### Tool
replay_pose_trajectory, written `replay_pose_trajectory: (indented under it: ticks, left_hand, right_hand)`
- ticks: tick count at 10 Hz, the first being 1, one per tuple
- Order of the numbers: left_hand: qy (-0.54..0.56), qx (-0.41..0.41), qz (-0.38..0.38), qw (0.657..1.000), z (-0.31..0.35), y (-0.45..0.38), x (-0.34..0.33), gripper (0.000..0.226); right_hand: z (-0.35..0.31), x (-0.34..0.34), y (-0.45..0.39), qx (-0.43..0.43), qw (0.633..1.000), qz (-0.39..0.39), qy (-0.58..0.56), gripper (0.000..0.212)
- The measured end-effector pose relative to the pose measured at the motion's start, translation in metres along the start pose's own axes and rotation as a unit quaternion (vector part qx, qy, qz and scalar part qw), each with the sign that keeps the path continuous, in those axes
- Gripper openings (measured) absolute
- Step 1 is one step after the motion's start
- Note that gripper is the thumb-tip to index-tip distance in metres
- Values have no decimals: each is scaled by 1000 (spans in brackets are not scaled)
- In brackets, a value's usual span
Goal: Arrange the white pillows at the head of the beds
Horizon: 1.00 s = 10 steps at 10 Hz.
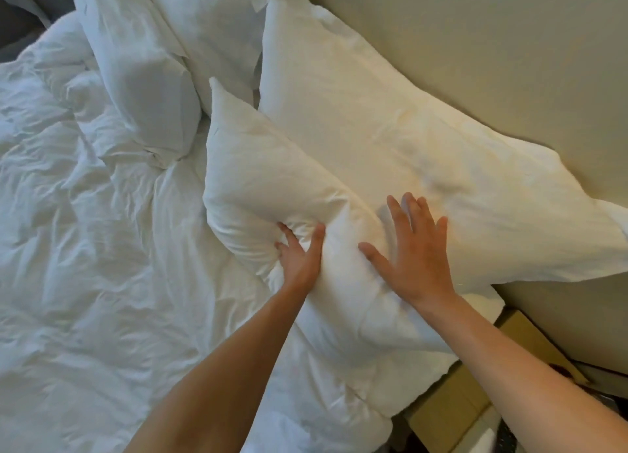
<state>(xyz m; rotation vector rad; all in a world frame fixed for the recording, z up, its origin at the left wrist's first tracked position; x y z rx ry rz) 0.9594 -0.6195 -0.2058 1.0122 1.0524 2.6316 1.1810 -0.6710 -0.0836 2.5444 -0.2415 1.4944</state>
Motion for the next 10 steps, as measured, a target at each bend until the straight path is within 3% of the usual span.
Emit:
replay_pose_trajectory:
  ticks: [2,6,8,10]
  left_hand:
    - [-27,-21,-27,999,-5,16,17,119]
    - [-169,-81,-75,979,-2,97,17,100]
    - [-231,-93,-75,966,6,132,10,86]
    - [-259,-105,-70,958,6,166,-6,81]
  right_hand:
    - [-3,-25,39,-20,996,-76,34,109]
    - [18,-7,97,-121,985,-117,-45,84]
    - [11,63,124,-150,957,-150,-199,68]
    - [-13,204,154,-104,894,-45,-434,37]
Point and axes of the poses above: each hand's wrist, its own y-axis away from the middle knuckle, its own x-axis out of the back of the hand, z = x × y, the point moved 7 cm from there along -y, towards the middle knuckle, and after that the axes turned 12 degrees about -y, right-handed, at the moved point
